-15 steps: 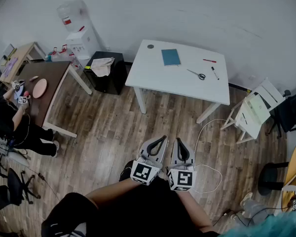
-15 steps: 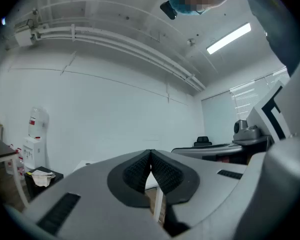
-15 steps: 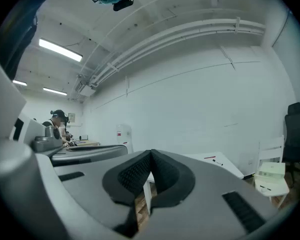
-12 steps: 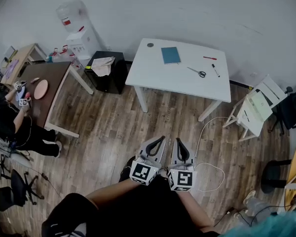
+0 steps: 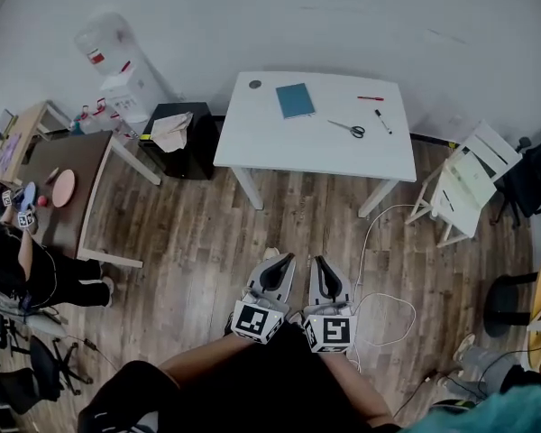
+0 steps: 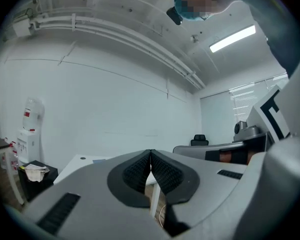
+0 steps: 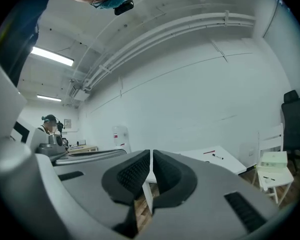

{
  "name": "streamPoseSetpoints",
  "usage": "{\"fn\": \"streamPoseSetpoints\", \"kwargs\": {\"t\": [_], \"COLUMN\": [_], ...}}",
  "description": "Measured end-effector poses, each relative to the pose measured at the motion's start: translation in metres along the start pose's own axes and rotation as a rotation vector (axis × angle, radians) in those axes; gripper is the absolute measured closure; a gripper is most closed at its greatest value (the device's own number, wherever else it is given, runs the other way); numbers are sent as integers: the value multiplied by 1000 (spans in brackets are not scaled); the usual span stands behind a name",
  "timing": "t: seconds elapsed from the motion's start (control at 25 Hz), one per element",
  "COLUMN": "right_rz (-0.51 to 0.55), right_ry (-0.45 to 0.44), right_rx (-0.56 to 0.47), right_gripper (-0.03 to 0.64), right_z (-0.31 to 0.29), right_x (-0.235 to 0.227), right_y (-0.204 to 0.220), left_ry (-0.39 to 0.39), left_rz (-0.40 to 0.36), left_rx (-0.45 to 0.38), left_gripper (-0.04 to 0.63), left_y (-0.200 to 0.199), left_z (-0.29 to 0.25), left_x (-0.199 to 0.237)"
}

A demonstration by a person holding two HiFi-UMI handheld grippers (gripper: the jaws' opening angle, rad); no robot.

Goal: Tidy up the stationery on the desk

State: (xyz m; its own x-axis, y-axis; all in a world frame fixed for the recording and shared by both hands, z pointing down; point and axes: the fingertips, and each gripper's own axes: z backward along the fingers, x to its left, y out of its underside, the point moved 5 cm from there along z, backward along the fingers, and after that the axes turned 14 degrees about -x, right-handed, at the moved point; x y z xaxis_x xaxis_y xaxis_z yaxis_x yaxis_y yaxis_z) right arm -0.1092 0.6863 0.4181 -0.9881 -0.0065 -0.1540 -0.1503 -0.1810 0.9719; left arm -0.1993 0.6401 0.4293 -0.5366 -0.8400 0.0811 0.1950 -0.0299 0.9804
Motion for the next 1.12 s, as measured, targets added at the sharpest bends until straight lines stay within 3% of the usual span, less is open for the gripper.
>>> {"fn": "streamPoseSetpoints", "kwargs": {"t": [0.16,0.48,0.96,1.12], "right_rz": [66,55,18,14], "right_ry": [27,36,-36,-20], "right_rx": [38,100,98,100], "right_gripper": [583,583,584,583], "right_z": [-25,-124,-311,-354], "right_x": [-25,-56,-40,-32], "right_y": [11,31,55,65], "left_ry": [1,26,15,22], "left_rz": [93,114,149,136], "left_rx": [29,41,42,49], "left_gripper": [581,581,581,581], "left_y": [11,26,15,17], "left_z": [-32,-115,-207,-223], "left_x": [20,91,245,281]}}
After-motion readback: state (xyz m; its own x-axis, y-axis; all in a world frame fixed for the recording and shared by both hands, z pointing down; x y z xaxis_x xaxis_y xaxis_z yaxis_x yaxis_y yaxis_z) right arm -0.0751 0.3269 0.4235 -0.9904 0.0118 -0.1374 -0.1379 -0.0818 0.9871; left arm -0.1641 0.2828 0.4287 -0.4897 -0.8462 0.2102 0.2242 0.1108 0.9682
